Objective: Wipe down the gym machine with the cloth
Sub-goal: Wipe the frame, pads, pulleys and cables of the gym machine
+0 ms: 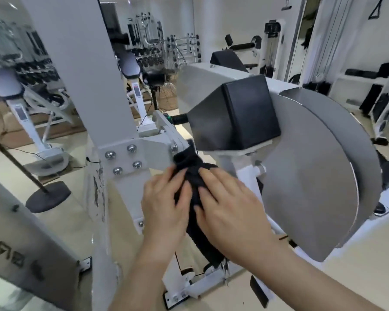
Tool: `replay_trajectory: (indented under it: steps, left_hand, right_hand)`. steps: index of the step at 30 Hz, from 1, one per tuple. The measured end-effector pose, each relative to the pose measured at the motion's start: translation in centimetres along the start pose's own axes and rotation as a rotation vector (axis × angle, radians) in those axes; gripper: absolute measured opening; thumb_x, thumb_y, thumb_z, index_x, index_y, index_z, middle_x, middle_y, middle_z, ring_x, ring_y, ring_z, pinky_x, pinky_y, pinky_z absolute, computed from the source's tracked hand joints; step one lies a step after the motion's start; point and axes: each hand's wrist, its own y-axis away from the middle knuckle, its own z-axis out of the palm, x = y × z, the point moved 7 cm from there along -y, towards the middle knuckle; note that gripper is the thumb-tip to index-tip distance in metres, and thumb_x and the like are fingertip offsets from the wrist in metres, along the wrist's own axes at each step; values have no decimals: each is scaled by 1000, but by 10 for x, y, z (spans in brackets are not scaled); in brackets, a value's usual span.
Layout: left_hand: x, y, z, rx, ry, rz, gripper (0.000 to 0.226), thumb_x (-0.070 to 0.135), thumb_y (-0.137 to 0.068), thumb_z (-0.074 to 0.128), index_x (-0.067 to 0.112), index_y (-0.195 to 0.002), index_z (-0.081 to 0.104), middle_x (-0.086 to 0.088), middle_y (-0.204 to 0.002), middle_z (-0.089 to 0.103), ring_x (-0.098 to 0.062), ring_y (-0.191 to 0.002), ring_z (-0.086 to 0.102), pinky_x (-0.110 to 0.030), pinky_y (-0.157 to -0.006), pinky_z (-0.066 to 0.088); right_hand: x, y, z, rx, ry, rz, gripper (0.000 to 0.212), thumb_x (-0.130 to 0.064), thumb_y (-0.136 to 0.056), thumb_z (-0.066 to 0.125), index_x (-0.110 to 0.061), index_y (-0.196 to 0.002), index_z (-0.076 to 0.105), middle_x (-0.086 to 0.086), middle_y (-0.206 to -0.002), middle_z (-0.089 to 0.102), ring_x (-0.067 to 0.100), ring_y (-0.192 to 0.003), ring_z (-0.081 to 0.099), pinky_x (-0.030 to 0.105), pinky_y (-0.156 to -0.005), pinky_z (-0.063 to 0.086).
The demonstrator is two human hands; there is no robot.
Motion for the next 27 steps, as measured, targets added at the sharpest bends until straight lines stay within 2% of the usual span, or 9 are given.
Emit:
replay_trajectory:
  steps: [3,7,12,15,18,21,23,25,27]
  left_hand:
    - [-14,11,39,-180,462,-168,34,27,-105,35,44,-131,47,25,-136,50,3,-130,42,-16,-110,29]
    - [-42,-7,59,-96,795,-362,34,21,-105,35,34,-135,46,14,-134,55,-8,-132,46,-13,-103,36]
    - [-38,-9,75,-35,551,-351,64,47,-85,41,3,-131,46,1,-115,56,-23,-118,53,-16,-96,40]
    - [-34,36,95,-123,665,-356,63,47,-87,46,17,-142,36,-4,-137,50,-20,-129,47,-34,-105,41]
    - [-28,55,101,-123,685,-343,55,48,-90,44,20,-137,40,-7,-132,51,-26,-124,51,-39,-101,45]
    - [-18,16,87,-26,521,-216,36,41,-86,44,32,-121,46,8,-113,56,-7,-105,55,-33,-90,48]
    - [-9,-24,74,50,237,-11,45,36,-91,42,21,-133,46,7,-126,52,-11,-121,48,-23,-106,37]
    - [-12,-55,73,36,-69,28,54,32,-99,43,9,-147,33,-5,-148,39,-22,-141,32,-27,-117,23]
    - [-17,-62,73,-27,-32,-3,53,28,-102,39,21,-149,15,6,-156,17,-10,-147,11,-15,-117,3]
  right_hand:
    - [-6,-9,30,-358,271,-119,48,-27,-92,47,-6,-135,54,14,-145,47,27,-139,38,47,-114,30]
    - [-10,-42,46,-557,393,-230,53,-27,-102,23,-4,-149,28,20,-159,17,34,-148,9,54,-109,-21]
    - [-10,-76,48,-599,300,-300,41,-18,-101,27,-7,-135,48,19,-149,35,33,-141,23,48,-115,15]
    - [-14,-37,36,-640,257,-375,30,-16,-94,42,-8,-108,67,16,-124,60,33,-124,47,43,-97,41]
    - [-6,-29,17,-540,164,-336,18,-18,-83,54,-20,-76,70,-1,-94,71,21,-101,65,32,-75,51]
    - [-4,-53,18,-478,153,-270,28,-17,-95,36,-16,-96,64,2,-115,63,24,-121,53,36,-89,44]
    - [0,-72,16,-374,162,-133,43,-17,-97,24,-12,-119,60,7,-137,52,26,-136,40,38,-99,41]
    - [3,-74,13,-339,148,-26,59,-19,-92,13,-8,-139,48,9,-150,41,25,-142,32,37,-106,38]
    - [1,-62,15,-374,174,-37,64,-19,-90,10,-4,-146,38,11,-153,35,27,-143,31,38,-107,38]
